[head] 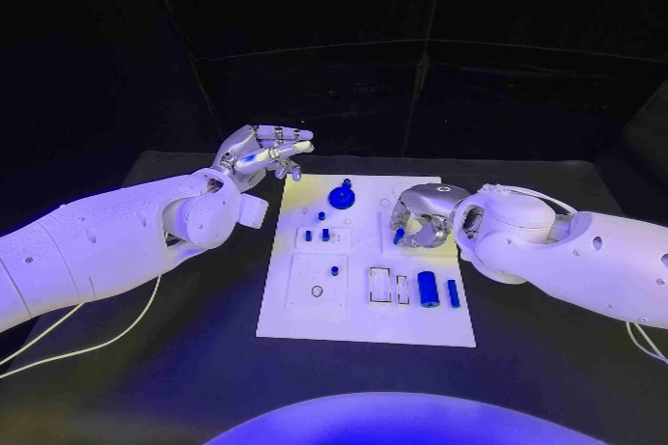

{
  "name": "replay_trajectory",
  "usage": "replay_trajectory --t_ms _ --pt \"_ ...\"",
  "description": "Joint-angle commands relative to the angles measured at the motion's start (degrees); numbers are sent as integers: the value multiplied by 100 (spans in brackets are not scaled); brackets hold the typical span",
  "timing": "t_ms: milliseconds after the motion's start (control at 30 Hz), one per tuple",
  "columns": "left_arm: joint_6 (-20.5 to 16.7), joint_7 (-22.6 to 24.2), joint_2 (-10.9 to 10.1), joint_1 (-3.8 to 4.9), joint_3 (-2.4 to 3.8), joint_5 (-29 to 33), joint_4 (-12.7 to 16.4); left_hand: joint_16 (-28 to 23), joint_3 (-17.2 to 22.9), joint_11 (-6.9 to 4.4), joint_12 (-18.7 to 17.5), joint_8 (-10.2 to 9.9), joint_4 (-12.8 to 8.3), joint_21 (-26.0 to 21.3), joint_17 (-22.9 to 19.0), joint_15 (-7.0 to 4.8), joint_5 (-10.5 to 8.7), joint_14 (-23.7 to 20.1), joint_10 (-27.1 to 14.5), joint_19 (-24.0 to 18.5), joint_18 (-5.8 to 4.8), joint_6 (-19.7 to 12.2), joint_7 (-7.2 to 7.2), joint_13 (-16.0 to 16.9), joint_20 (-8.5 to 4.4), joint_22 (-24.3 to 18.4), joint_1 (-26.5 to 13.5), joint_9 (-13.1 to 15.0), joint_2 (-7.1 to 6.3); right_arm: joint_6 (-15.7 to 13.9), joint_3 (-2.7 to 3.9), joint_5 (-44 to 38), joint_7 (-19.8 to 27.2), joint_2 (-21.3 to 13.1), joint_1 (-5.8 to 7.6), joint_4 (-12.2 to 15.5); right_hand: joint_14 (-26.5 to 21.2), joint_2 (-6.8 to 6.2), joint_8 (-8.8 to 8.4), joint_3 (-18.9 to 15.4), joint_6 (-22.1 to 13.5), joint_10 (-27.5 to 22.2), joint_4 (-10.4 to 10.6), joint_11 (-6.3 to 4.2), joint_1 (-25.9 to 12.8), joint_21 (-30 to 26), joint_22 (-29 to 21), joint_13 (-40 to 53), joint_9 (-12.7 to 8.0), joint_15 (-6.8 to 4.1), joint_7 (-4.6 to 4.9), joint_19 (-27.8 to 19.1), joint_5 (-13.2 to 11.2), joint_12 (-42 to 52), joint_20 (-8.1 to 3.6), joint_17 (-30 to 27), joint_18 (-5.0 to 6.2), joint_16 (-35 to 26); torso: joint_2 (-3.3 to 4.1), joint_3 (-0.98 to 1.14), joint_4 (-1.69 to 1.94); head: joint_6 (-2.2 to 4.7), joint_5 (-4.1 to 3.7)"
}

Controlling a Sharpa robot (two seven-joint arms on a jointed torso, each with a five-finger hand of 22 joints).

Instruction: Assemble the parts on the task board

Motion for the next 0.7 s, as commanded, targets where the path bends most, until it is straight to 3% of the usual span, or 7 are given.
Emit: replay_trajectory --t_ms 33,333,700 --pt "69 13 8 6 4 20 -5 -18 0 -4 20 34 -18 -25 -8 -4 19 -40 -23 -29 78 -8 25 9 -11 -10 20 -6 3 182 -2 -100 -43 27 -7 -34 25 51 32 77 72 60 -3 0 67 -25 3 -7 7 -29 -11 18 28 15 -38 0 92 7 -1 1 10 -10 2" --pt "72 10 6 4 2 20 -17 -18 0 -4 20 34 -18 -25 -8 -4 19 -40 -23 -29 78 -8 25 9 -11 -10 20 -6 3 39 -5 -183 -32 42 -25 -53 80 190 96 453 322 392 -91 -53 269 74 153 7 26 -78 -27 111 -121 52 -79 161 66 147 -5 -4 -5 -29 6" --pt "73 9 1 4 1 20 -20 -20 -2 -3 27 36 -14 -32 -15 -3 19 -43 -26 -28 78 -8 26 10 -9 -14 17 -6 11 -445 -6 -237 -25 24 -32 -19 127 354 301 763 773 897 -168 -218 286 229 381 65 91 -197 -178 217 -405 151 -189 329 29 309 -6 -4 2 -35 -10"
